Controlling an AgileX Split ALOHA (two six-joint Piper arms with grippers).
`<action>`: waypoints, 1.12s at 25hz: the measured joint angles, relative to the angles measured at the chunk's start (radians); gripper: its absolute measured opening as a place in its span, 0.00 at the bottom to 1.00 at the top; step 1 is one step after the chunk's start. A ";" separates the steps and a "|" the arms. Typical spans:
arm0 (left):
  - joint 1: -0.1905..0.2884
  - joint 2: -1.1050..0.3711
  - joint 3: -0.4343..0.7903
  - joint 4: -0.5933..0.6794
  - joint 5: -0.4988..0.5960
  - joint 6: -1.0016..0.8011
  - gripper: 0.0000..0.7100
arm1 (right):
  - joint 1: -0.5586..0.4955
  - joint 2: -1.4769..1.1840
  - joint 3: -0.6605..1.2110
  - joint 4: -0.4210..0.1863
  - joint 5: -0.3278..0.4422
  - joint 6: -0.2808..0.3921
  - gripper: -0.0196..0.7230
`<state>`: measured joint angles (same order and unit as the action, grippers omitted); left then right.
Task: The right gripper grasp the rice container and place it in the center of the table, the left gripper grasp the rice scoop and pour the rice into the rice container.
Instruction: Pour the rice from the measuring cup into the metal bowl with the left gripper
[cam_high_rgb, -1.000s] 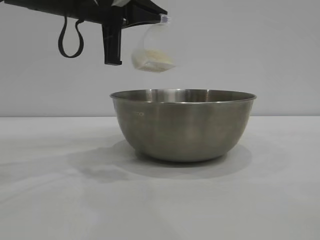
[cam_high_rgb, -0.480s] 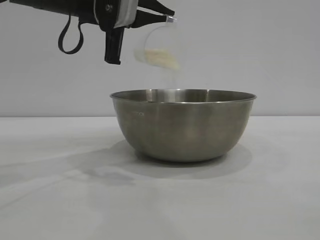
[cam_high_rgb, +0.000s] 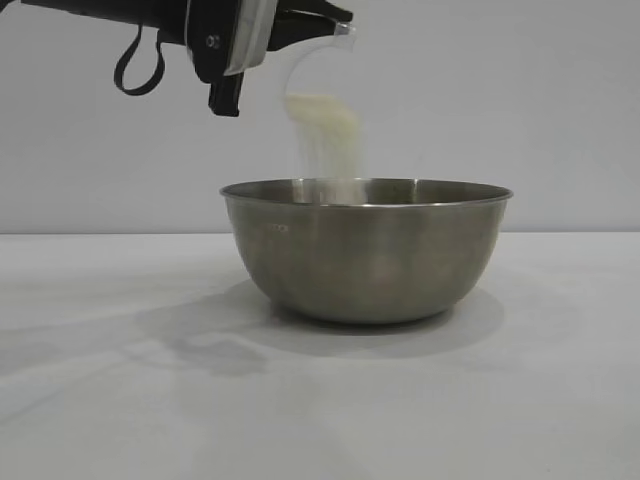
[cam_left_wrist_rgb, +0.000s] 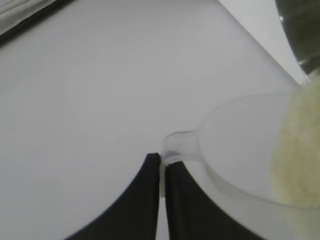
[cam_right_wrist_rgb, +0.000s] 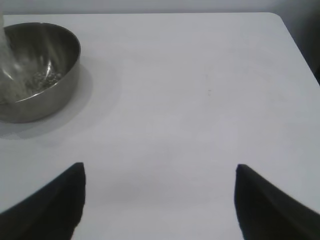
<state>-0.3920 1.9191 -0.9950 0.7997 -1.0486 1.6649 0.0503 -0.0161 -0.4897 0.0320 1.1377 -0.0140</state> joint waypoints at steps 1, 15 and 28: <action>0.000 0.000 0.000 0.007 -0.002 0.011 0.00 | 0.000 0.000 0.000 0.000 0.000 0.000 0.73; 0.000 0.000 -0.002 0.058 -0.051 0.128 0.00 | 0.000 0.000 0.000 0.000 0.000 0.000 0.73; 0.000 0.000 -0.002 0.097 -0.061 0.210 0.00 | 0.000 0.000 0.000 0.000 0.000 0.000 0.73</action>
<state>-0.3920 1.9191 -0.9972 0.8967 -1.1095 1.8750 0.0503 -0.0161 -0.4897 0.0320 1.1377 -0.0140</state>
